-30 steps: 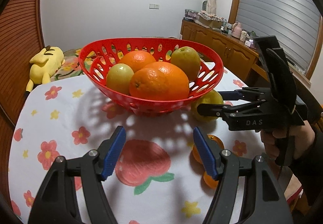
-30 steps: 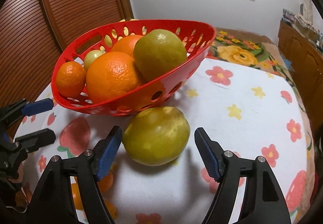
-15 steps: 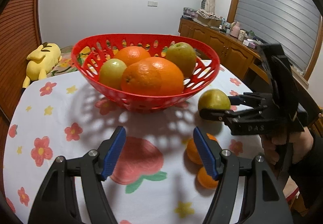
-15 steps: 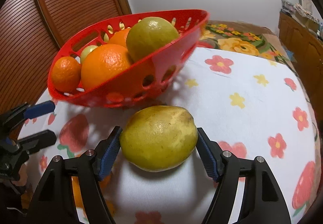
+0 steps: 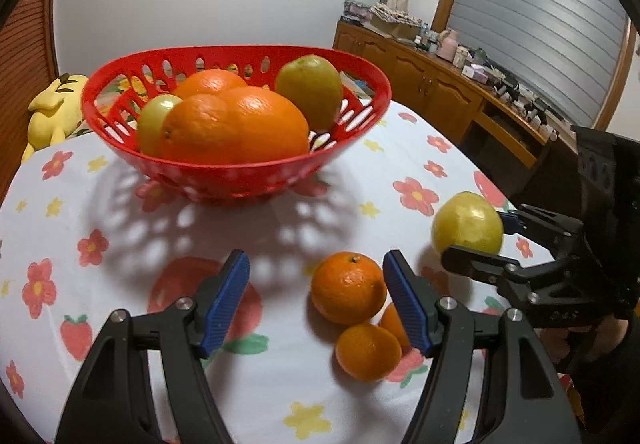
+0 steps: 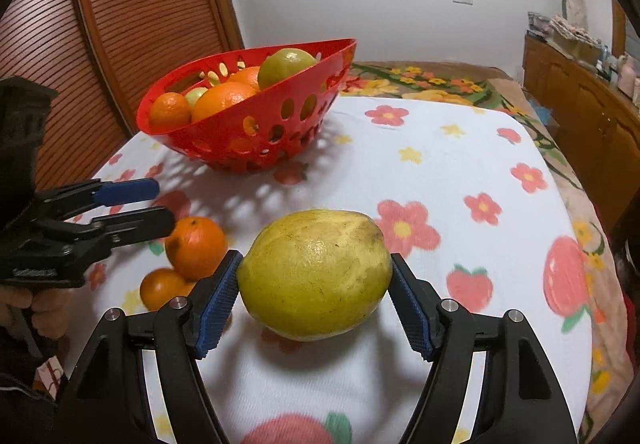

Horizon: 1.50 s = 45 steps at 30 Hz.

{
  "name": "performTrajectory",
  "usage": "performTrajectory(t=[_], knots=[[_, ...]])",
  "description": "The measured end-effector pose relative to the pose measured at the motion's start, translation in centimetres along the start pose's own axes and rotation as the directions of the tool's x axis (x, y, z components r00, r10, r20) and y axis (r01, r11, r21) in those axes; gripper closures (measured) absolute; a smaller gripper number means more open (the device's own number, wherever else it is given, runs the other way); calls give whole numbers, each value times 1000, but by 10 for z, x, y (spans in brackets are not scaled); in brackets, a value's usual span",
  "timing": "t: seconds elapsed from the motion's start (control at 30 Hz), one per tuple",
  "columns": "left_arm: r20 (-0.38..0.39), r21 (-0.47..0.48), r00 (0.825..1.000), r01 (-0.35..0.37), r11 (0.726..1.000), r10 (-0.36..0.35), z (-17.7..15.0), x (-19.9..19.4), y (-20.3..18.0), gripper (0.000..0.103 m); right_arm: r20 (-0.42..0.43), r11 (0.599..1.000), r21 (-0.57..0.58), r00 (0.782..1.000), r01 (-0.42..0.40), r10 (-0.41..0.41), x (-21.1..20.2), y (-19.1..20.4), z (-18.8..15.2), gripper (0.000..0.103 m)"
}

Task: Organize fruits
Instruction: 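Grasp a mandarin with the left tool while the right tool holds the large pear, then carry the mandarin and the large pear over the red basket with both tools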

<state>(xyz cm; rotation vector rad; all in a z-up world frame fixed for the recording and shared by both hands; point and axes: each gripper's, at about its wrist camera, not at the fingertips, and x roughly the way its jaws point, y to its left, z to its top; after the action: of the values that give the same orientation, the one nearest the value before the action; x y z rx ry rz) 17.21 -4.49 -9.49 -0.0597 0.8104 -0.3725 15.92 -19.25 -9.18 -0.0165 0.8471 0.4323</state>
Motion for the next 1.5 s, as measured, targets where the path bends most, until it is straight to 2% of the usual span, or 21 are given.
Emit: performTrajectory(t=[0.17,0.47,0.7,0.9,1.0,1.27,1.5], knots=[[-17,7,1000,16,1000,-16,-2,6,-5,35,-1,1000,15,1000,20,-20,-8,-6,-17,29],[-33,15,999,36,999,-36,-4,10,-11,46,18,999,24,1000,23,-23,-13,-6,-25,29],[-60,17,998,37,999,-36,-6,19,-14,46,26,997,-25,998,66,-65,-12,6,-26,29],[-73,12,997,32,999,-31,-7,25,-13,47,25,998,-15,998,56,-56,-10,3,-25,29],[-73,8,996,61,998,-60,-7,25,-12,57,25,998,-12,998,54,-54,-10,3,-25,29],[-34,-1,998,46,999,-46,-5,17,-7,59,24,999,-6,999,50,-49,-10,2,-26,29],[32,0,999,36,999,-36,0,-11,-3,59,24,999,1,999,44,-44,-10,1,-26,29]])
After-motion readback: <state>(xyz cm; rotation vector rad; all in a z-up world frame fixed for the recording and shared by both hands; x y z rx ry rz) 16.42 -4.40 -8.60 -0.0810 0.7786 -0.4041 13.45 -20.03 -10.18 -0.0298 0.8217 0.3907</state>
